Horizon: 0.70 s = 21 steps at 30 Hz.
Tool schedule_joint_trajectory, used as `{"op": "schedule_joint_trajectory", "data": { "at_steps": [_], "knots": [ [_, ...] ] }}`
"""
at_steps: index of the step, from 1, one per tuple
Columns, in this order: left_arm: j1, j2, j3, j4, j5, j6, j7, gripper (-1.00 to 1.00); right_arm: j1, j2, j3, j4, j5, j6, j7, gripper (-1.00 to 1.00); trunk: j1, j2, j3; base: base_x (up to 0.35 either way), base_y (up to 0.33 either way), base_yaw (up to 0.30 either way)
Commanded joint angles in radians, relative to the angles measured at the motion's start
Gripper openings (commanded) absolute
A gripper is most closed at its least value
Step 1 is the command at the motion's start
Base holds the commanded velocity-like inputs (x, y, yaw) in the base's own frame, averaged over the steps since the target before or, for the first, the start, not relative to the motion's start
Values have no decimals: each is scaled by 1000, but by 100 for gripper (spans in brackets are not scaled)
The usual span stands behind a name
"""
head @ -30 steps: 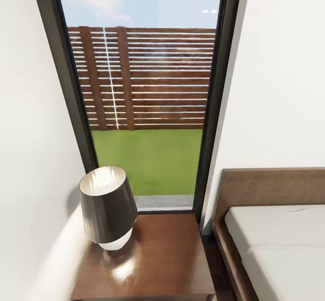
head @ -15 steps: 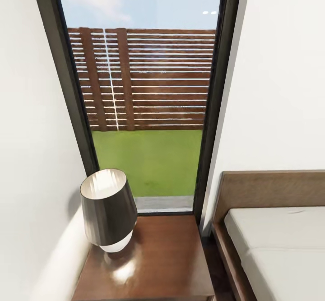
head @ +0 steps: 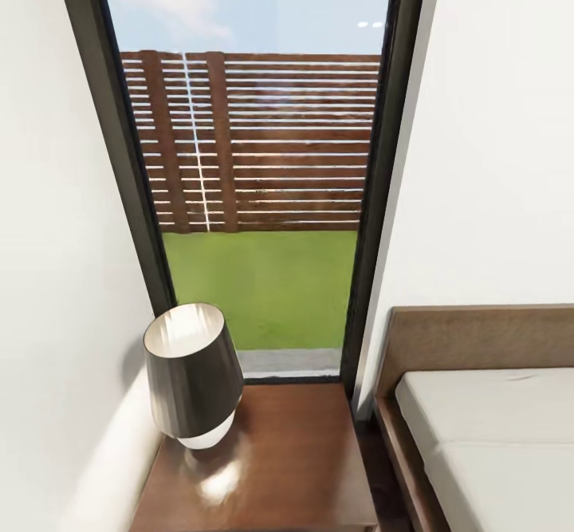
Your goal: In the bedroom, move the book from the bed onto either nightstand, and place the two sandals side by side next to the bed.
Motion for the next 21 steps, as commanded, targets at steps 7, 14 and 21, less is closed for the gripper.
{"op": "schedule_joint_trajectory", "data": {
  "at_steps": [7, 14, 21],
  "knots": [
    [-1, -4, -7, -2, 10, -4, -4, 100, -1, -1, -7, 2, -3, 4, 3, 100, -27, 49, 21, 0, 0, 0],
    [-1, -3, -6, -2, 11, -4, -3, 100, -1, -1, -7, 2, -3, 4, 3, 100, -54, 98, 43, 0, 0, 0],
    [-1, -4, -7, -2, 10, -4, -2, 100, -1, -1, -7, 2, -7, 4, 3, 100, -81, 147, 65, 0, 0, 0]
  ]
}}
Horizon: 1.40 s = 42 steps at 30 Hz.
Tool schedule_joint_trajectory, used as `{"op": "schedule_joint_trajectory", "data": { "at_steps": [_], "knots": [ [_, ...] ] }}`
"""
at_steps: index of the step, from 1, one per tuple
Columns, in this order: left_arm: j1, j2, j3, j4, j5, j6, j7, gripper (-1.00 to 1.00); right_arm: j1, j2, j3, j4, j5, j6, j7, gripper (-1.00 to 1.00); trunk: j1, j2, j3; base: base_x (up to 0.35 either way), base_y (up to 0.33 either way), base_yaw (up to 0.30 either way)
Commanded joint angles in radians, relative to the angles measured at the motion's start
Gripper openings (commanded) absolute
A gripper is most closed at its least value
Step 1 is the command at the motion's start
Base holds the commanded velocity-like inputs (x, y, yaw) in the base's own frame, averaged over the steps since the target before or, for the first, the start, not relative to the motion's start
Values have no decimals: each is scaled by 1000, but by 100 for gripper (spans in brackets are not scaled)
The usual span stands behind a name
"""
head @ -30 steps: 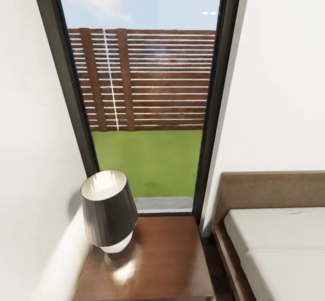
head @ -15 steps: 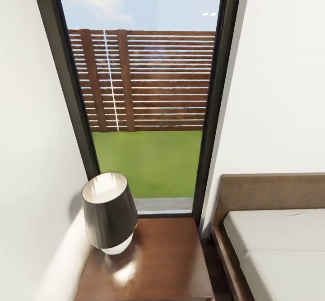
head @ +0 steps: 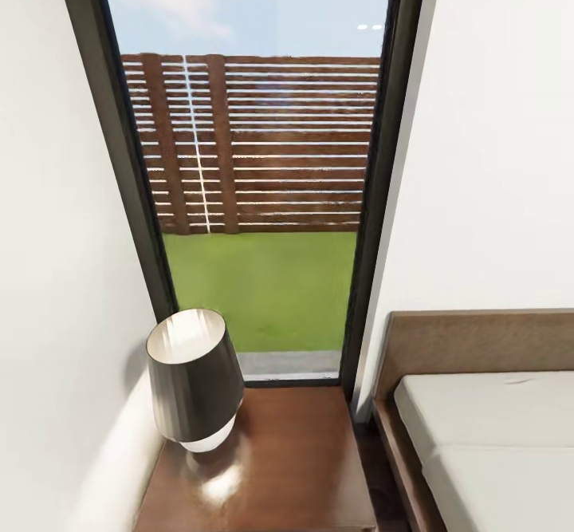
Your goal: In the bedroom, move the book from the bed onto either nightstand, and place the two sandals side by side next to the bed.
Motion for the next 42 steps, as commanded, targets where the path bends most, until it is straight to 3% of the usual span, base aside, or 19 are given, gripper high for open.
{"op": "schedule_joint_trajectory", "data": {
  "at_steps": [1, 15, 22, 26, 31, 42],
  "knots": [
    [-1, 0, -7, 2, 10, -4, -3, 100, -1, -1, -7, 2, -3, 4, 3, 100, -4, 6, 2, 0, 0, 0],
    [-1, 5, -7, 5, 8, -7, 5, 100, -1, -1, -8, 2, -5, 3, 4, 100, -58, 104, 46, 0, 0, 0],
    [-1, 37, -8, 41, 10, -8, 24, 100, -1, -2, -8, 2, -4, 3, 3, 100, -84, 153, 68, 0, 0, 0],
    [-1, 54, -8, 57, 10, -8, 87, 100, -1, -3, -8, 2, -4, 3, 3, 100, -100, 181, 80, 0, 0, 0],
    [-1, 72, -8, 60, 10, -8, 112, 100, -1, -4, -8, 2, -5, 3, 3, 100, -119, 216, 96, 0, 0, 0],
    [-1, 73, -11, 61, 10, -8, 116, 100, -1, -4, -8, 2, -4, 3, 3, 100, -161, 293, 130, 0, 0, 0]
  ]
}}
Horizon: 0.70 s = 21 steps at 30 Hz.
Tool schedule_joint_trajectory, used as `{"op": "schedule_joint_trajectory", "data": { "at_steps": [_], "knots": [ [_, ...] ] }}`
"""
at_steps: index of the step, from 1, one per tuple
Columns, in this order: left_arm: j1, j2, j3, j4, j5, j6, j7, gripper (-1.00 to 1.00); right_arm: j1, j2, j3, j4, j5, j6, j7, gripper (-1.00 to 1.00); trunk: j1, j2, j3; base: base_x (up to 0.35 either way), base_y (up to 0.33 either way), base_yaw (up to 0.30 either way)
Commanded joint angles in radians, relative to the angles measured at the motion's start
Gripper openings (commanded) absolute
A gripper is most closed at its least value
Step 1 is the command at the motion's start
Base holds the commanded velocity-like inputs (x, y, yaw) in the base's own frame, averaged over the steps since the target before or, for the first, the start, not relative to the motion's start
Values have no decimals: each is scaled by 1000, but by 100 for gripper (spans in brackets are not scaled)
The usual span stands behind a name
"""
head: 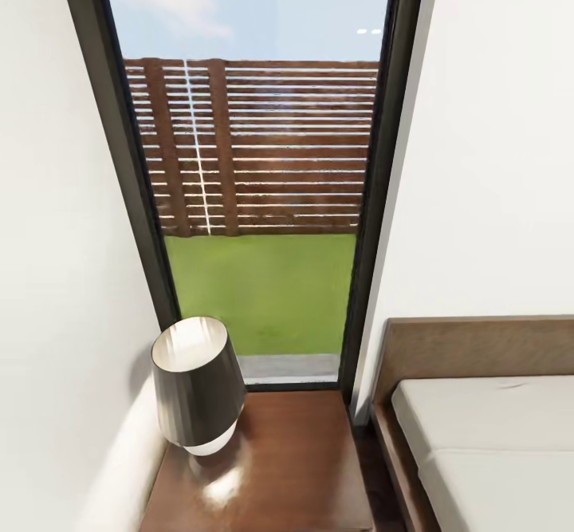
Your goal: In the bedroom, move the book from the bed onto either nightstand, and place the two sandals side by side next to the bed.
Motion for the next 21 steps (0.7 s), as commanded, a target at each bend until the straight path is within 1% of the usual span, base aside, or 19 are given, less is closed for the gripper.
{"op": "schedule_joint_trajectory", "data": {
  "at_steps": [1, 21],
  "knots": [
    [-1, 0, -7, 1, 11, -3, -4, 100, -1, -1, -7, 2, -3, 4, 3, 100, -4, 6, 2, 0, 0, 0],
    [-1, 0, -7, 0, 11, -3, -4, 100, -1, -2, -7, 2, -3, 5, 3, 100, -80, 146, 64, 0, 0, 0]
  ]
}}
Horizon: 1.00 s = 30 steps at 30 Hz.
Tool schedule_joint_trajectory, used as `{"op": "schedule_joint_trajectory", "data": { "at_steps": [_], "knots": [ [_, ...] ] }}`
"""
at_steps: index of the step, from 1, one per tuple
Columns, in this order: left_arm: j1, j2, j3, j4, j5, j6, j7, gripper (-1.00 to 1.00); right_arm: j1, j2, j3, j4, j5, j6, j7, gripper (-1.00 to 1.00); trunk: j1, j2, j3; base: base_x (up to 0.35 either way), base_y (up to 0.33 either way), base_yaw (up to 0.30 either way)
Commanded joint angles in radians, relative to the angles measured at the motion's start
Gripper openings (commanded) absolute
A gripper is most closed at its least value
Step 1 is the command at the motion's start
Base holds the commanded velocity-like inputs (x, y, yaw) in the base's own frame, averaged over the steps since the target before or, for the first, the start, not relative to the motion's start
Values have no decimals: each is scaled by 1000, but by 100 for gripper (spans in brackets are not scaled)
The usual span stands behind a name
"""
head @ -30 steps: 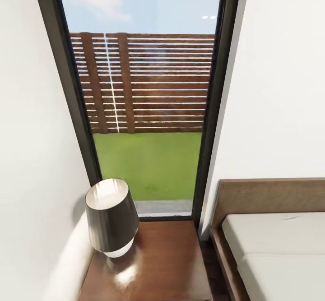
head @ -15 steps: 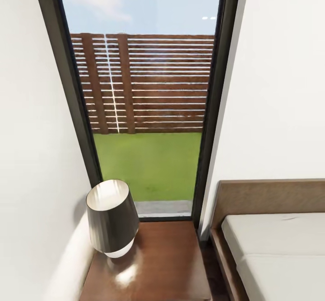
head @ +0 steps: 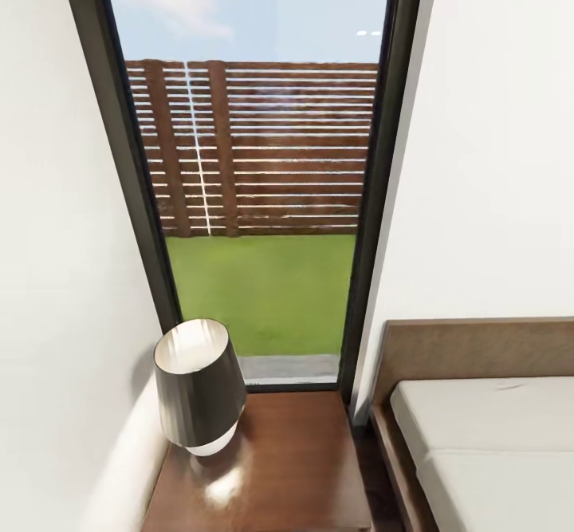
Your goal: In the bedroom, move the book from the bed onto either nightstand, and place the two sandals side by side next to the bed.
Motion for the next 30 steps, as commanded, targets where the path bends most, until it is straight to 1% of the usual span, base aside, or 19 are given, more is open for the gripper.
{"op": "schedule_joint_trajectory", "data": {
  "at_steps": [1, 12, 16, 20, 30],
  "knots": [
    [-1, 0, -7, 1, 11, -3, -4, 100, -1, -1, -7, 2, -3, 4, 3, 100, -4, 6, 1, 0, 0, 0],
    [-1, 0, -6, 1, 11, -3, -4, 100, -1, -1, -7, 2, -3, 4, 3, 100, -46, 83, 36, 0, 0, -2],
    [-1, 0, -7, 1, 11, -3, -4, 100, -1, 0, -7, 2, -3, 4, 3, 100, -61, 111, 48, 0, 0, -74],
    [-1, 0, -5, 1, 12, -3, -4, 100, -1, 1, -7, 2, -2, 4, 3, 100, -61, 111, 48, 0, 0, -229],
    [-1, 0, -5, 1, 12, -3, -4, 100, -1, 1, -7, 2, -1, 4, 3, 100, -61, 111, 48, 0, 0, -293]
  ]
}}
